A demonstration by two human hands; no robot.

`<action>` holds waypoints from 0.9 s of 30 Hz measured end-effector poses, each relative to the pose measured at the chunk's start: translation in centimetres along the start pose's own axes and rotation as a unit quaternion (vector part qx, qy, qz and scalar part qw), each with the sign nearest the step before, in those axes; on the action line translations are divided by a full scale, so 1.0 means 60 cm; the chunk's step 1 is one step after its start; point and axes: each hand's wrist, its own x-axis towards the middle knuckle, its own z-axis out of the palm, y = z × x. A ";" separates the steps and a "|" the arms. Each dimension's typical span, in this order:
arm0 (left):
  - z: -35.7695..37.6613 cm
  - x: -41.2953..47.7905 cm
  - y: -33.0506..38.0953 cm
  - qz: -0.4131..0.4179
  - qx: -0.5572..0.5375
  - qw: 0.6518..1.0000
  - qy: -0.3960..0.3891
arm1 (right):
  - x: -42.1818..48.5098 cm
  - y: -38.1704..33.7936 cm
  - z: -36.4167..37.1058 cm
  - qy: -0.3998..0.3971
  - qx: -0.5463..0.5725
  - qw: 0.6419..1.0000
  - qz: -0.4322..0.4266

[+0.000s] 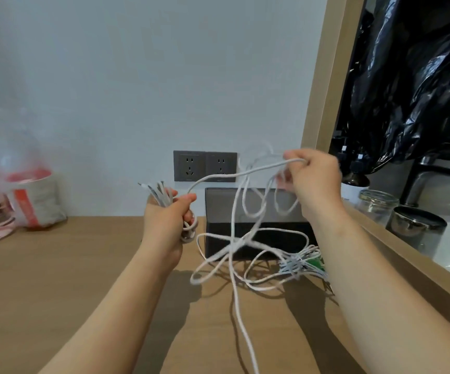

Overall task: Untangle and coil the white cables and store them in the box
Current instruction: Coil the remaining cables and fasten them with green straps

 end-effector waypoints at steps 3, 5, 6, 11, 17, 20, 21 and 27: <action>-0.002 0.006 -0.001 0.015 0.014 1.000 -0.002 | 0.004 -0.018 0.006 0.090 -0.043 0.976 -0.195; -0.009 0.009 -0.002 0.013 0.020 1.000 0.003 | -0.010 0.004 -0.001 0.090 -0.129 0.952 -0.262; -0.014 0.009 -0.005 0.010 0.029 0.999 0.008 | -0.015 0.029 -0.006 0.054 -0.201 0.945 -0.251; -0.042 0.012 -0.034 0.020 0.146 0.989 0.026 | -0.058 0.117 -0.027 -0.124 -0.609 0.781 -0.063; -0.046 0.012 -0.066 0.037 0.209 0.977 -0.031 | -0.087 0.078 0.020 -0.048 -0.409 0.882 -0.231; -0.052 0.009 -0.071 0.021 0.189 0.977 -0.096 | -0.086 0.088 0.058 -0.127 -0.429 0.860 -0.246; -0.058 0.011 -0.071 0.006 0.165 0.980 -0.112 | -0.083 0.097 0.065 -0.150 -0.455 0.846 -0.234; -0.086 0.024 -0.070 -0.087 0.022 0.988 -0.123 | -0.083 0.154 0.092 -0.246 -0.527 0.795 -0.170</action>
